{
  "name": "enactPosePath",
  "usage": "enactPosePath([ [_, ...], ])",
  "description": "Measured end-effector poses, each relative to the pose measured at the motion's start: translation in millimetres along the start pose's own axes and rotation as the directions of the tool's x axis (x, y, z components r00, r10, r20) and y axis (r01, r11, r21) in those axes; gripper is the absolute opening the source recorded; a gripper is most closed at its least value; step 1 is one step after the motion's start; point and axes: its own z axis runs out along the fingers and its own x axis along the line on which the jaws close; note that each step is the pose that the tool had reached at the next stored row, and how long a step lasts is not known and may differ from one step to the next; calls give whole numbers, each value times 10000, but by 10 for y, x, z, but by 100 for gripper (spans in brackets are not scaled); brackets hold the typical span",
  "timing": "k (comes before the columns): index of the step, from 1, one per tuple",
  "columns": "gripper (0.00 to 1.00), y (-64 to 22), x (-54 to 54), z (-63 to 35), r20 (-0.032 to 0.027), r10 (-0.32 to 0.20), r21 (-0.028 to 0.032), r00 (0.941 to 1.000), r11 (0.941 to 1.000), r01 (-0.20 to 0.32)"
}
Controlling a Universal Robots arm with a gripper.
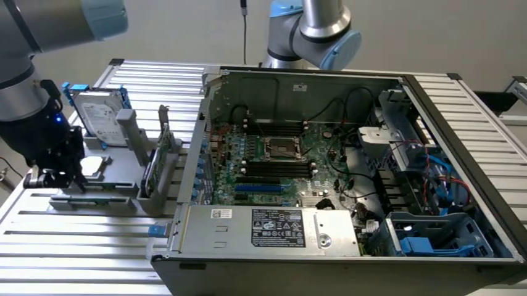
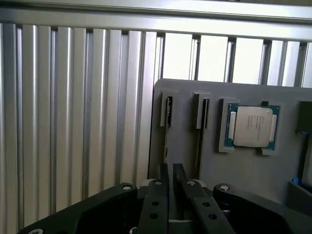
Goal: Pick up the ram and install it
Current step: 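Pick up the ram and move it above insertion slot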
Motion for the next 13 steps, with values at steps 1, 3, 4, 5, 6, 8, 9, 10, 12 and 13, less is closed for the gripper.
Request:
enactPosePath([
  [1, 24, 0, 4, 3, 3, -1, 1, 10000, 10000, 1],
  [3, 30, 0, 5, 18, 8, 0, 2, 10000, 10000, 0],
  [4, 36, 1, 5, 35, 9, -4, 5, 10000, 10000, 4],
  [5, 36, 0, 5, 53, 10, -8, 11, 10000, 10000, 8],
  [6, 36, 0, 5, 71, 10, -13, 14, 10000, 10000, 13],
  [8, 36, 0, 4, 107, 10, -22, 17, 10000, 10000, 22],
  [9, 36, 0, 3, 125, 10, -26, 18, 10000, 10000, 26],
  [10, 36, 0, 3, 143, 10, -30, 19, 10000, 10000, 30],
  [12, 36, 0, 6, 181, 10, -41, 19, 10000, 10000, 41],
  [13, 36, 0, 7, 199, 11, -49, 19, 10000, 10000, 49],
])
